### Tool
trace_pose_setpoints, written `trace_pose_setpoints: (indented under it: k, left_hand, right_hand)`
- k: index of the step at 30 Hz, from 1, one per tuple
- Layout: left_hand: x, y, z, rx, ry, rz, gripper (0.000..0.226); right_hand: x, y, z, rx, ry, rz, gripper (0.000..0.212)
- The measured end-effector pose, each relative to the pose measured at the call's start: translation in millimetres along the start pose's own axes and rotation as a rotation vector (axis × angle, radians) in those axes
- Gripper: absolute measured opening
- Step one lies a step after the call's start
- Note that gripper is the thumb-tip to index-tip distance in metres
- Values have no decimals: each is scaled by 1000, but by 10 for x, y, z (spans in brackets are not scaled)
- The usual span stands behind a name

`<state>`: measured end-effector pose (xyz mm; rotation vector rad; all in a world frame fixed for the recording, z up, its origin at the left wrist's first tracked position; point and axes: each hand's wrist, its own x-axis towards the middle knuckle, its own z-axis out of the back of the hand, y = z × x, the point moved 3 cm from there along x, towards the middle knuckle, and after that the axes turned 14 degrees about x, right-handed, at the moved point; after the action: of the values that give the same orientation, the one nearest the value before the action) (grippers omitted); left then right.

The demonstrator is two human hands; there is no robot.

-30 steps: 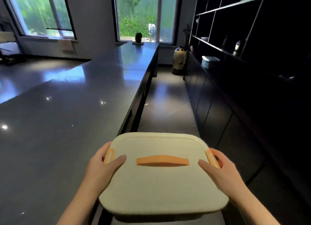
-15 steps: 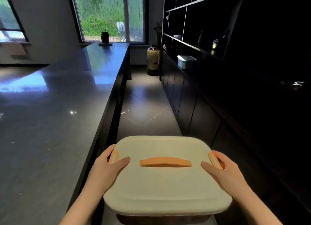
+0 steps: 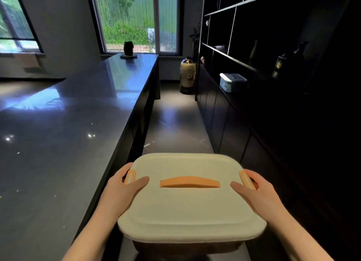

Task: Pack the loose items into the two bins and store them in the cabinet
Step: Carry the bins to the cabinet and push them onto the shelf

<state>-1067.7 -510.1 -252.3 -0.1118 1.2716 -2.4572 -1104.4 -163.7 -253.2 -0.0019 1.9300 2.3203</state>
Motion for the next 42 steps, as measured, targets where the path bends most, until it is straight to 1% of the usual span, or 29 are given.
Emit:
trace_pose_setpoints:
  k: [2, 6, 9, 11, 13, 16, 19, 23, 27, 31, 34, 37, 40, 42]
  left_hand:
    - [448, 17, -42, 29, 18, -9, 57]
    - [1422, -47, -67, 36, 65, -14, 55]
    - [2112, -236, -46, 41, 80, -22, 61]
    - [2574, -412, -55, 49, 79, -33, 58]
    - [2970, -624, -107, 81, 93, -75, 53]
    - [3485, -905, -274, 83, 120, -105, 48]
    - [4064, -1089, -516, 75, 127, -116, 52]
    - [4876, -1317, -871, 92, 100, -128, 61]
    - [5660, -1589, -1089, 109, 74, -111, 68]
    - [6363, -1801, -1178, 82, 22, -75, 67]
    - [6890, -1818, -1183, 46, 19, -55, 66]
    - [7536, -1845, -1192, 25, 13, -28, 66]
    - [8229, -1873, -1246, 32, 38, -36, 60]
    - [8705, -1926, -1264, 28, 57, -43, 61]
  right_hand:
    - [399, -8, -160, -10, 7, -6, 57]
    - [1200, 61, -500, 12, -38, -28, 60]
    - [1767, 163, -699, 27, -60, -31, 57]
    - [2089, 243, -791, 38, -104, -26, 57]
    - [2385, 260, -816, 53, -141, -38, 58]
    - [2849, 345, -810, 104, -188, -49, 48]
    - [3457, 408, -795, 122, -206, -38, 47]
    - [4362, 411, -767, 146, -224, -25, 52]
    - [5293, 531, -761, 169, -203, -19, 55]
    - [6243, 719, -878, 149, -172, 19, 59]
    - [6854, 800, -1093, 151, -121, 22, 56]
    - [7463, 809, -1351, 155, -108, 20, 53]
    - [8032, 776, -1617, 145, -132, 17, 52]
    - [8396, 797, -1798, 160, -167, 7, 52]
